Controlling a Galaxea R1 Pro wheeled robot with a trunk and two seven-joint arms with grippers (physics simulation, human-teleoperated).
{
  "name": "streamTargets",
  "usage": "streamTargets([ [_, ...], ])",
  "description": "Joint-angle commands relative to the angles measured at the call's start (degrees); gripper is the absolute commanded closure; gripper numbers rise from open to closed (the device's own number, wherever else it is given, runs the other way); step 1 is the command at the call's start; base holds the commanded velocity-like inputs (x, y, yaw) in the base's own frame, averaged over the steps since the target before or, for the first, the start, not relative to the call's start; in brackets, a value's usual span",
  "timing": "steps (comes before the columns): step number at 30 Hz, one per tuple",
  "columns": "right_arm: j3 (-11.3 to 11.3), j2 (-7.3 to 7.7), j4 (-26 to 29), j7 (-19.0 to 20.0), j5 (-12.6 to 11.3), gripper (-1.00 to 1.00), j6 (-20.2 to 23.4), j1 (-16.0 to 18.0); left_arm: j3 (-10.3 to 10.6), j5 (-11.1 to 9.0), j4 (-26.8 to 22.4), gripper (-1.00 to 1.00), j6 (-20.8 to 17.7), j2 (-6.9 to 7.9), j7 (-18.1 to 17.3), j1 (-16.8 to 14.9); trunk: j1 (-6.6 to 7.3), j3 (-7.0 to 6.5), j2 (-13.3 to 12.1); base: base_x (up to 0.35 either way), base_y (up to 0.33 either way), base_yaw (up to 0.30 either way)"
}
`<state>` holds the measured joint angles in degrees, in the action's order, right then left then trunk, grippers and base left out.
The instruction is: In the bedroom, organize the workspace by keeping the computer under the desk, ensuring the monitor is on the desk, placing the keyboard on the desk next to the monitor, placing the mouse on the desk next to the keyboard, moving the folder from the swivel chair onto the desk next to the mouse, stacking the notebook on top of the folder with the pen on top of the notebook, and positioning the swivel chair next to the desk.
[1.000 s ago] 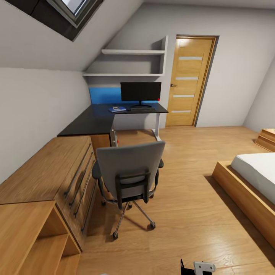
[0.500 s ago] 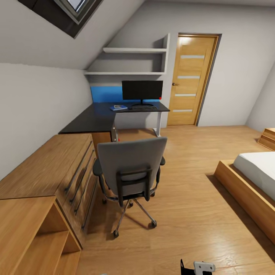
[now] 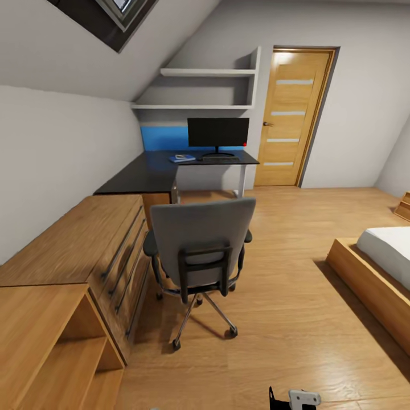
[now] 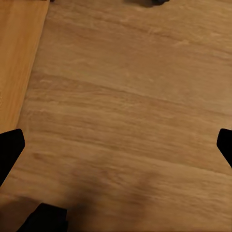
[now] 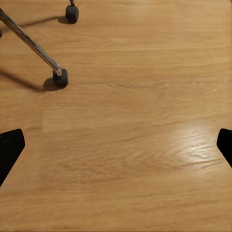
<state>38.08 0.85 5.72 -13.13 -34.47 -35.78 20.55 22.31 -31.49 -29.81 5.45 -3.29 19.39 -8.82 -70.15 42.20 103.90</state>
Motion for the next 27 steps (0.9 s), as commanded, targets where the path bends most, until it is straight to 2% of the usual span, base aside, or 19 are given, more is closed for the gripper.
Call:
streamTargets([
  [1, 0.5, 0.02, 0.1, -0.5, -0.1, -1.00, 0.0, 0.0, 0.5, -0.6, 0.0, -1.00, 0.4, 0.04, 0.4, -0.1, -0.22, 0.24, 0.4, 0.000, 0.000, 0.048],
  [11, 0.5, 0.02, 0.1, -0.5, -0.1, -1.00, 0.0, 0.0, 0.5, -0.6, 0.0, -1.00, 0.4, 0.04, 0.4, -0.1, -2.42, 2.03, 4.4, 0.000, 0.000, 0.026],
  [27, 0.5, 0.02, 0.1, -0.5, -0.1, -1.00, 0.0, 0.0, 0.5, -0.6, 0.0, -1.00, 0.4, 0.11, 0.4, -0.1, -5.93, 5.15, 10.9, 0.000, 0.000, 0.089],
])
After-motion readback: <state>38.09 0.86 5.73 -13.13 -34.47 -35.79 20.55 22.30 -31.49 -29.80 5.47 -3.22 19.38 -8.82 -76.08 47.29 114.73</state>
